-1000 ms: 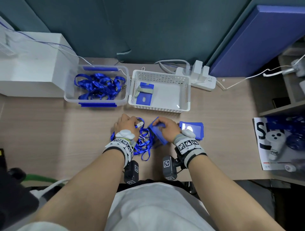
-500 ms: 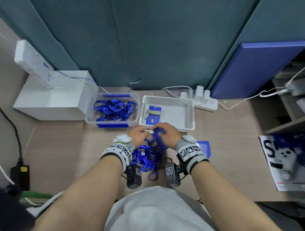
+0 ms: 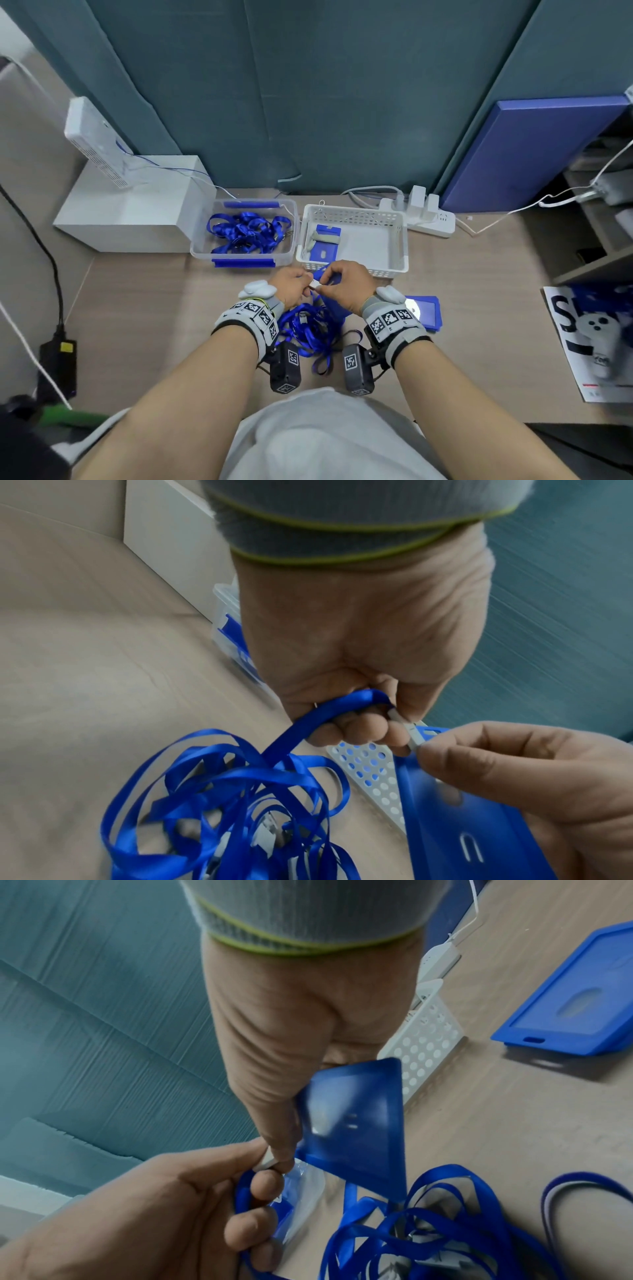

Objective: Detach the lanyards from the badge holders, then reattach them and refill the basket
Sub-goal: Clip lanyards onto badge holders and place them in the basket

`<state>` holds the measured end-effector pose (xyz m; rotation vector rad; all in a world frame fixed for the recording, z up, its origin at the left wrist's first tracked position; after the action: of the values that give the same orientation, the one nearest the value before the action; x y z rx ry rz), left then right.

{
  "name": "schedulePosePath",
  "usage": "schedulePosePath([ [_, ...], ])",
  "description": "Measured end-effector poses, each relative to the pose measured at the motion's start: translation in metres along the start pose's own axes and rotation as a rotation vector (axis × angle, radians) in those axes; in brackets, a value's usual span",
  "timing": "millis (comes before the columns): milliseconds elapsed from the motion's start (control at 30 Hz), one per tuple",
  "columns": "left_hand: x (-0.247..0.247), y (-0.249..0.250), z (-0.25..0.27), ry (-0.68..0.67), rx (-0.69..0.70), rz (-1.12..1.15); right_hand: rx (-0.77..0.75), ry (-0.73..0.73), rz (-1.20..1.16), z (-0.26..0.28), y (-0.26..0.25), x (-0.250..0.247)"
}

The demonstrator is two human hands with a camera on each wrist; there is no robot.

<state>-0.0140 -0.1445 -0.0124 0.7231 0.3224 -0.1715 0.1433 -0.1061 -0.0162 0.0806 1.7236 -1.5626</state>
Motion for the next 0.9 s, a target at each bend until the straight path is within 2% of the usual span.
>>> schedulePosePath([
  [167, 0.003, 0.001, 0.006, -0.064, 0.006, 0.064, 0.016, -0.039, 0.069, 0.001, -0.004, -0.002],
  [367, 0.007, 0.001, 0.006, -0.068, 0.012, 0.082, 0.04, -0.046, 0.124, 0.002, -0.01, -0.005],
  [567, 0.012, 0.005, 0.001, -0.061, -0.023, 0.167, 0.078, 0.012, 0.132, 0.0, -0.01, -0.004],
  [900, 0.014, 0.001, -0.006, -0.109, -0.039, 0.156, 0.039, -0.02, 0.147, 0.001, -0.009, -0.011],
])
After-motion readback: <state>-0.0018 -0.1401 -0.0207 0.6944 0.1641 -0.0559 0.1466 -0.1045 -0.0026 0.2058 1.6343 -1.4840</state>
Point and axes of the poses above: each hand's wrist, its own z-axis away from the middle knuckle, its own x-axis out of the palm, y = z × x, the point moved 2 cm from there along -z, towards the middle knuckle, and after that the axes turned 14 degrees about -x, right-handed, at the moved point
